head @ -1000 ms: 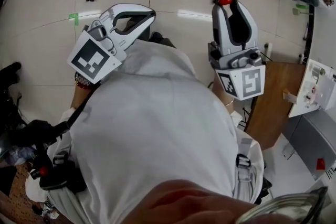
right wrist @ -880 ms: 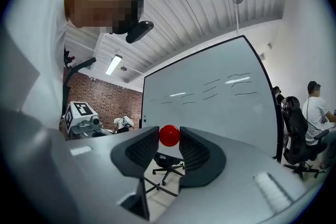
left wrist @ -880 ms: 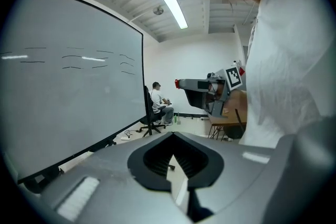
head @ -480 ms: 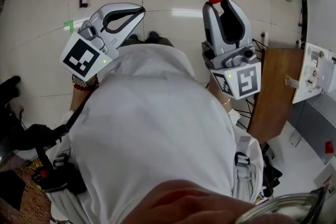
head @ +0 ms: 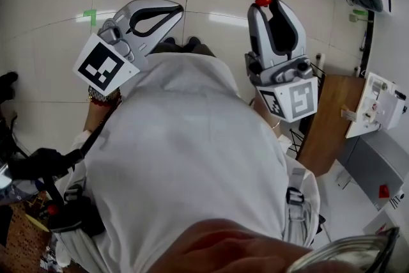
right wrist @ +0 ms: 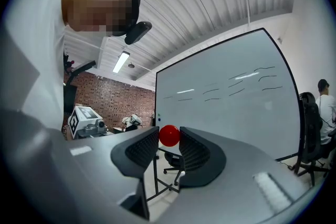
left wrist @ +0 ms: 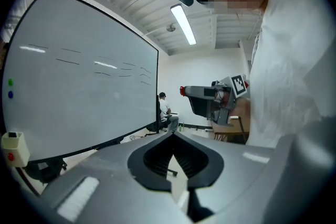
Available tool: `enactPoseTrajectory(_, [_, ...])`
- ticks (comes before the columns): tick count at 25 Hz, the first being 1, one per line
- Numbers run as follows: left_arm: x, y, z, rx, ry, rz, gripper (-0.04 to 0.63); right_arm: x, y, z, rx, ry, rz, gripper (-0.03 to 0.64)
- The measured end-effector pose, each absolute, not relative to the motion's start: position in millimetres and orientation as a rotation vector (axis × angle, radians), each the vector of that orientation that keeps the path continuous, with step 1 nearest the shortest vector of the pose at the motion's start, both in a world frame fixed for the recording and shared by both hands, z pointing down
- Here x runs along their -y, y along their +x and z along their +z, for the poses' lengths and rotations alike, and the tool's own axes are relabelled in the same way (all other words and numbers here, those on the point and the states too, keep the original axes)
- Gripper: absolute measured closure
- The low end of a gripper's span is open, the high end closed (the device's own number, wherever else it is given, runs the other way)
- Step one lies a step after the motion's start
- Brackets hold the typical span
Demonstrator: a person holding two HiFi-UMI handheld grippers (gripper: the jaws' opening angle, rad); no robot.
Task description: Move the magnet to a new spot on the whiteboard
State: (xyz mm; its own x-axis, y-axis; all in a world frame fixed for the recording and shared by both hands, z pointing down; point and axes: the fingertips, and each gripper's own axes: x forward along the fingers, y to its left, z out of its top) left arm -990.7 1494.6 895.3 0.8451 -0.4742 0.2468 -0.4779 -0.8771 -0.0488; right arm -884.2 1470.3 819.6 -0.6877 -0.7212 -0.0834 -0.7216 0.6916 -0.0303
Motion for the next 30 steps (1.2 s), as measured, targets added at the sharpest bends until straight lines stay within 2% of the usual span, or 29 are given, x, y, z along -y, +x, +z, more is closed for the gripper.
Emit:
enactPoseTrajectory(6, [-1494.3,-1039.4,904.1,0.795,2.966,0.386,0.591,-1470.2,-928.2,817.2,-2.801,-1.2,0.01,0.495])
enactPoseTrajectory(11, [-1484.4,-1059.5,923.6,0.817,2.92,0.412,0.591,-1466.0,-918.6,828.8,-2.785,-1.298,-0.01,0.495])
enactPoseTrajectory(22, [-1390.0,-981.6,934.2,0.749,2.904,0.501,0.591,-1360.6,-839.2,825.1,-2.725,-1.33,0.012,0.495])
enactPoseTrajectory(30, [-1303.8,-945.1,929.2,0.872,2.877,0.422,0.591,-1273.8,-806.2,811.6,-2.731,-1.243,0.069,0.495])
